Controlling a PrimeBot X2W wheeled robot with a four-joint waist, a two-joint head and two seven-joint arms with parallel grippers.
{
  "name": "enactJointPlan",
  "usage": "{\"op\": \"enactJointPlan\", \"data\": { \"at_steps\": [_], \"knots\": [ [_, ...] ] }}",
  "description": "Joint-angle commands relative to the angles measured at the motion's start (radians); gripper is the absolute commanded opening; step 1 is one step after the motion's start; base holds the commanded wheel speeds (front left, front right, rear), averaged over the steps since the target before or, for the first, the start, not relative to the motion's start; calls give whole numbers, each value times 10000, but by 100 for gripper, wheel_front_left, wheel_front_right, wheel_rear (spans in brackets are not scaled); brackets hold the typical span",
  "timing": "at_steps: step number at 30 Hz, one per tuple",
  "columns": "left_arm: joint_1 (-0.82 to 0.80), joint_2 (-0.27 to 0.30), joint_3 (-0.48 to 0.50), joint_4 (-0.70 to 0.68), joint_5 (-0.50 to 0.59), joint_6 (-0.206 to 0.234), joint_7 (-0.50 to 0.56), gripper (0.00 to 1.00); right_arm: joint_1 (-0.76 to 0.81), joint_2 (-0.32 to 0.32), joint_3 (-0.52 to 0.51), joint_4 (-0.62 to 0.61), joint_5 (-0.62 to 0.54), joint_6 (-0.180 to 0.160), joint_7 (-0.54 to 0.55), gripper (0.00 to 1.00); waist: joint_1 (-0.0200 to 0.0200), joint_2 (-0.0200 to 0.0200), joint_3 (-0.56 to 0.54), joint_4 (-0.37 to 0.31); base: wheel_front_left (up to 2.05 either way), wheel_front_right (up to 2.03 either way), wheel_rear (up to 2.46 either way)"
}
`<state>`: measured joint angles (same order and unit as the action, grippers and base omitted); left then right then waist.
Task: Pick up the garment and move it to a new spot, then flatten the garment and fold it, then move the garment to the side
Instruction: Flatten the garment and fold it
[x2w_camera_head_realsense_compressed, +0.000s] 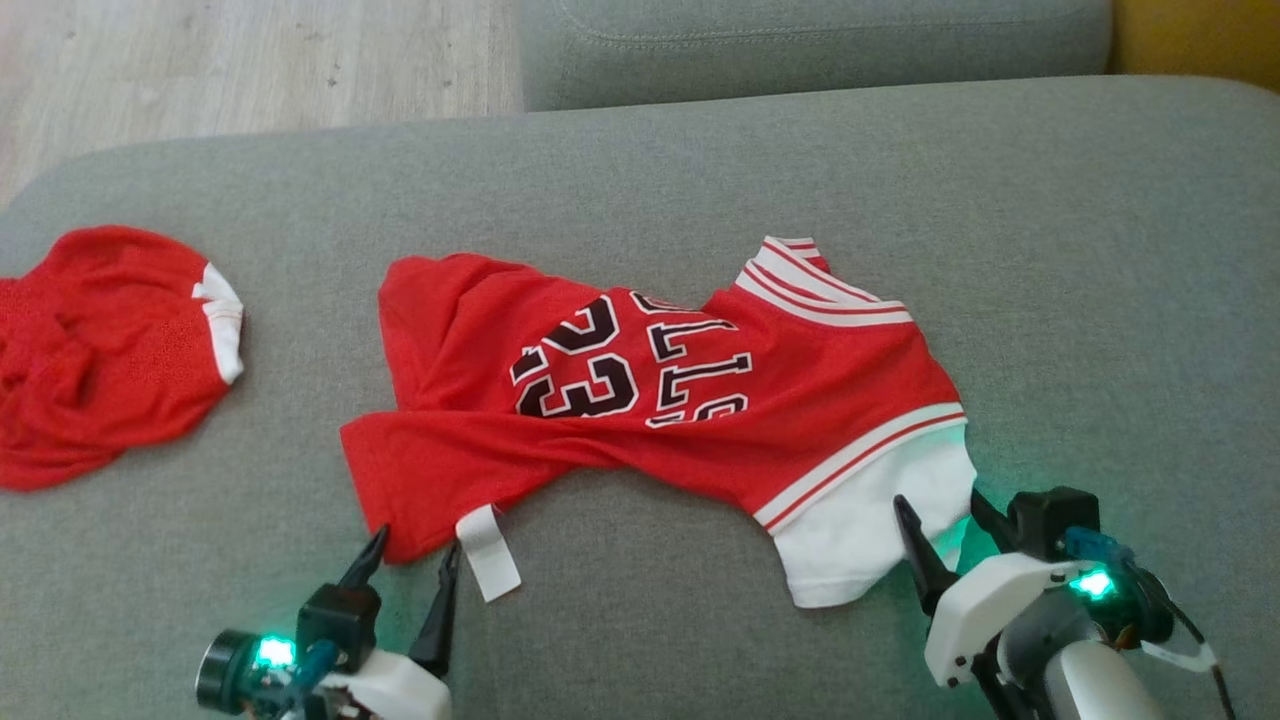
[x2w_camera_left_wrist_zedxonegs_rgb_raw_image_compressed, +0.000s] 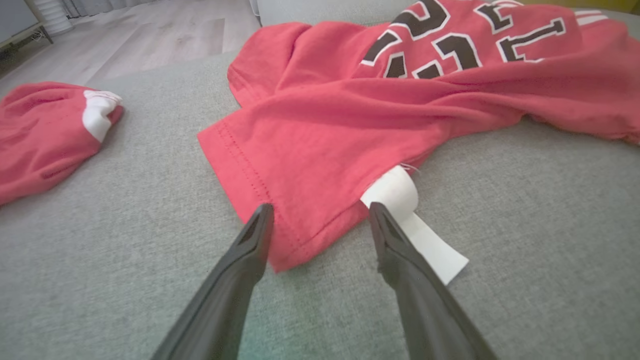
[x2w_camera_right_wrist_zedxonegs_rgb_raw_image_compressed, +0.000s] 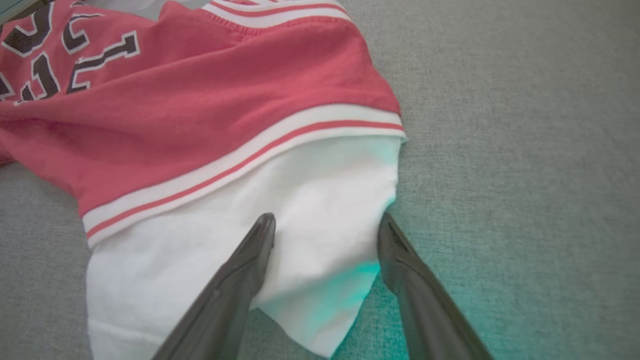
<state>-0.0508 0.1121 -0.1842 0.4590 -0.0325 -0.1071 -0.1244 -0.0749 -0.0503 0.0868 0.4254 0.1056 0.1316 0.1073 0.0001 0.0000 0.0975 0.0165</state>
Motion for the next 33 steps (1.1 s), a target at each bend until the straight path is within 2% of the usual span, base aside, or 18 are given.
{"op": "enactJointPlan", "data": {
  "at_steps": [1,14,15,16,21,23,24,26,27,28,32,33],
  "knots": [
    [-524,162,220,-105,49,-66,-23,100,-429,-59,275,-267,41,-9,-66,100,-1,0,59,3,0,0,0],
    [-1305,559,-51,985,26,-111,275,98,-724,-107,543,-119,130,-9,-91,100,-1,0,574,-89,0,0,0],
    [-1318,562,-81,1035,-3,-118,329,87,-752,-108,603,-73,157,-9,-48,100,-1,0,588,-95,0,0,0],
    [-1326,567,-112,1074,-43,-127,371,55,-782,-111,676,-27,203,-9,5,100,-1,0,610,-101,0,0,0],
    [-1344,616,-353,1179,-194,-169,548,20,-867,-152,974,195,536,-9,312,100,-1,0,656,-69,0,0,0],
    [-1338,649,-438,1209,-273,-182,627,9,-894,-198,1062,266,665,-9,426,100,-1,0,674,-57,0,0,0],
    [-1334,671,-482,1234,-314,-188,687,3,-908,-211,1089,307,745,-9,489,96,-1,0,682,-50,0,0,0],
    [-1332,709,-565,1258,-410,-199,780,0,-936,-238,1147,364,920,-9,571,33,-1,0,687,-35,0,0,0],
    [-1332,709,-565,1258,-410,-199,780,0,-936,-238,1147,364,920,-9,571,33,-1,0,687,-35,0,0,0],
    [-1319,724,-606,1263,-473,-204,836,0,-944,-242,1153,384,1033,-9,591,0,-1,0,681,-28,0,0,0],
    [-1187,743,-610,1046,-965,-219,1008,0,-965,-237,1214,250,1677,-9,580,0,-1,0,567,-38,0,0,0],
    [-998,693,-474,669,-1500,-226,1132,0,-923,-267,1142,-22,2096,-9,549,0,-1,0,443,-67,0,0,0]
  ]
}}
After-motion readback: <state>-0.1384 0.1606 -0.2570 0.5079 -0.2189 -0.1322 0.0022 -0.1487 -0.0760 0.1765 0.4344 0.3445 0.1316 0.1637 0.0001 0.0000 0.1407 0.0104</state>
